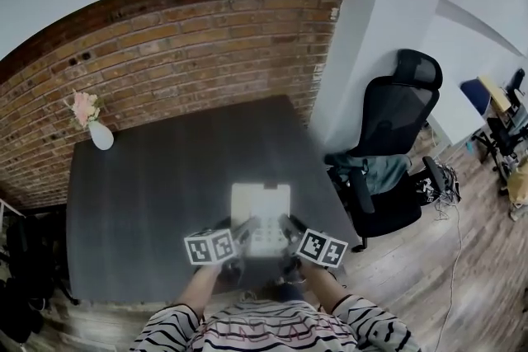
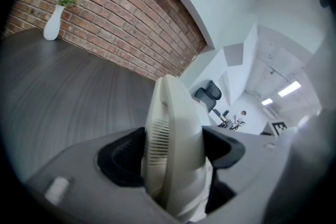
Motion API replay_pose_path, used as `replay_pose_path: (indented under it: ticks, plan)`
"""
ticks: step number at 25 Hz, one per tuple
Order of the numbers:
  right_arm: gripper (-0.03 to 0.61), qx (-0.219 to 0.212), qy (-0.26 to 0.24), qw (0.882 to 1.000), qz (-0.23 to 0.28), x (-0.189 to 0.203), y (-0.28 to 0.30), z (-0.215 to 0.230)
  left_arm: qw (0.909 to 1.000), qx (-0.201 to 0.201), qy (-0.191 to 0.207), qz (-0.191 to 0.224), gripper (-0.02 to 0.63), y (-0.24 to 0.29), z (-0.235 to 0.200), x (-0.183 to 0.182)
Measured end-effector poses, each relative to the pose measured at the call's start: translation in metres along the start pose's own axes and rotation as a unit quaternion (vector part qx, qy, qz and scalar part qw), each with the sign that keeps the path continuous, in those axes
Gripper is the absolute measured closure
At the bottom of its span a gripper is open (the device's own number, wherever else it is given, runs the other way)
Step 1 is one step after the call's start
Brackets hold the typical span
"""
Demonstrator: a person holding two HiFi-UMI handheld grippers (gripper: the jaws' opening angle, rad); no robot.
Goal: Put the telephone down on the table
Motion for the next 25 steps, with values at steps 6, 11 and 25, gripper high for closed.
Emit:
replay_pose_path:
  ticks: [6, 11, 25]
  plan:
    - [0.453, -0.024, -0.014, 0.999, -0.032, -0.047, 0.062, 0.009, 0.9991, -0.033, -0.016, 0.02, 0.284, 0.042, -0.02, -0.034]
    - [0.453, -0.042, -0.025, 0.997, -0.051, -0.095, 0.113, 0.018, 0.9974, -0.052, -0.028, 0.041, 0.284, 0.086, -0.034, -0.068]
    - [0.453, -0.071, -0.07, 0.991, -0.087, -0.182, 0.248, 0.037, 0.9914, -0.082, -0.061, 0.082, 0.284, 0.187, -0.098, -0.138]
Point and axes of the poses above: the fingertips, and each gripper's own axes: y forward along the fingers, z to its right, x out of its underside, the point moved 10 cm from there along -y, backward along the fingers, and after that the axes turned 7 degrees about x, right-handed, at the moved point
